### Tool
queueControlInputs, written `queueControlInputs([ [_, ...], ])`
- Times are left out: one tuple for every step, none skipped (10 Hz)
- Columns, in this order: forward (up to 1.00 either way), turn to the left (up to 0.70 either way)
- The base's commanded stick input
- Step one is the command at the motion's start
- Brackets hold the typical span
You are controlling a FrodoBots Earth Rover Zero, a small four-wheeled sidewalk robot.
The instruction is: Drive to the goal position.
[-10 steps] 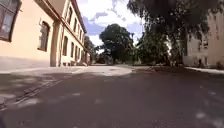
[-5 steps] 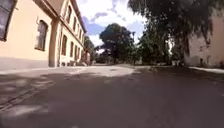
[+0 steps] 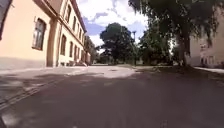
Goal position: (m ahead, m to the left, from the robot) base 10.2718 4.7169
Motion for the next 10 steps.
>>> queueControlInputs([
  [0.85, 0.01],
  [0.85, 0.01],
  [0.85, 0.01],
  [0.85, 0.01],
  [0.85, 0.01],
  [0.85, 0.01],
  [0.85, 0.01],
  [0.85, 0.01],
  [0.85, 0.01],
  [0.85, 0.01],
])
